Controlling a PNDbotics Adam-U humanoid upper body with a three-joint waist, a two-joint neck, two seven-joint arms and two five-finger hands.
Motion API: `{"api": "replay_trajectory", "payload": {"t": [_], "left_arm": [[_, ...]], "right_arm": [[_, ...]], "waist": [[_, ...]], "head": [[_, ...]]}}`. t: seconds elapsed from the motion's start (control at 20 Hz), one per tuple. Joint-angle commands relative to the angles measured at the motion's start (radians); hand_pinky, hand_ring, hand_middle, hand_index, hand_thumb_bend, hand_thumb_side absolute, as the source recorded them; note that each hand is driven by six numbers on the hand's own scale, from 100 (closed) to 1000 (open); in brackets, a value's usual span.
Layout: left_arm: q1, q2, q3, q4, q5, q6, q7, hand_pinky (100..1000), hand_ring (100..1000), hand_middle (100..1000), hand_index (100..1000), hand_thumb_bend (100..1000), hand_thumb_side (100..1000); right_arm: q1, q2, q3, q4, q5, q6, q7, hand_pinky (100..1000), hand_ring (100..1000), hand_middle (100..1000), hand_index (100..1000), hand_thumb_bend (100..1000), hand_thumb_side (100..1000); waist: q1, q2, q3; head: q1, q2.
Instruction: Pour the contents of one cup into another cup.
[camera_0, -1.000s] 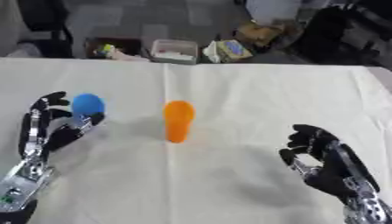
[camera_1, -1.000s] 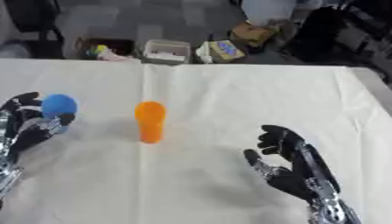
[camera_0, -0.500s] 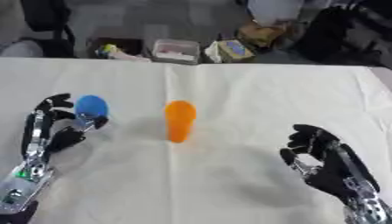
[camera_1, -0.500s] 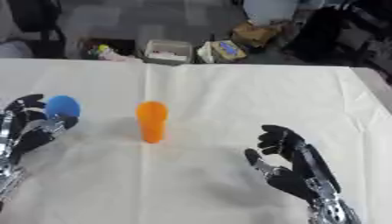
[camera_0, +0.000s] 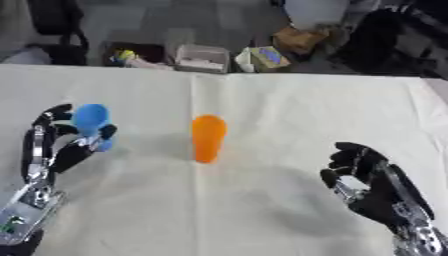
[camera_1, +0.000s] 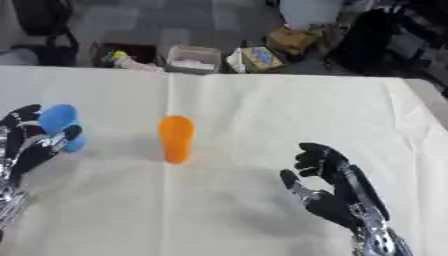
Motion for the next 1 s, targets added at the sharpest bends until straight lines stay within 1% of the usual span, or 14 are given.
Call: {"api": "replay_trajectory", "payload": {"t": [0.05, 0.35, 0.75, 0.85, 0.9, 0.95, 1.0], "left_arm": [[-0.013, 0.033, 0.005, -0.019, -0.001, 0.002, 0.007, 757, 536, 606, 778, 1000, 359], [-0.026, 0.026, -0.001, 0.002, -0.013, 0.012, -0.028, 758, 534, 605, 776, 1000, 312], [-0.054, 0.011, -0.009, 0.037, 0.021, -0.019, -0.040, 749, 527, 598, 771, 991, 278], [-0.058, 0.009, -0.012, 0.043, 0.024, -0.021, -0.049, 742, 519, 588, 770, 974, 246], [-0.060, 0.008, -0.012, 0.046, 0.024, -0.022, -0.053, 742, 519, 588, 770, 974, 246], [-0.061, 0.007, -0.013, 0.049, 0.024, -0.022, -0.057, 728, 501, 566, 763, 937, 202], [-0.061, 0.006, -0.014, 0.052, 0.024, -0.022, -0.060, 722, 494, 558, 760, 904, 180]], "right_arm": [[-0.013, -0.008, -0.003, -0.018, 0.004, -0.002, 0.003, 657, 667, 637, 806, 437, 313], [-0.013, -0.007, -0.002, -0.017, 0.003, -0.003, 0.004, 657, 666, 637, 806, 430, 325], [-0.014, -0.005, -0.001, -0.016, 0.004, -0.004, 0.009, 656, 665, 636, 806, 428, 329], [-0.013, -0.004, -0.001, -0.016, 0.004, -0.004, 0.010, 656, 664, 634, 806, 426, 330], [-0.013, -0.004, -0.001, -0.016, 0.003, -0.004, 0.010, 656, 664, 634, 806, 426, 330], [-0.013, -0.004, -0.001, -0.016, 0.003, -0.004, 0.010, 656, 663, 633, 806, 425, 332], [-0.013, -0.004, -0.001, -0.016, 0.003, -0.004, 0.010, 656, 663, 633, 806, 424, 333]], "waist": [[0.000, -0.024, 0.000], [-0.002, -0.022, -0.006], [-0.003, -0.014, -0.017], [-0.003, -0.013, -0.018], [-0.003, -0.013, -0.019], [-0.003, -0.013, -0.019], [-0.003, -0.013, -0.020]], "head": [[0.002, -0.008], [0.000, -0.011], [0.000, -0.014], [0.000, -0.014], [0.000, -0.014], [0.000, -0.014], [-0.001, -0.014]]}}
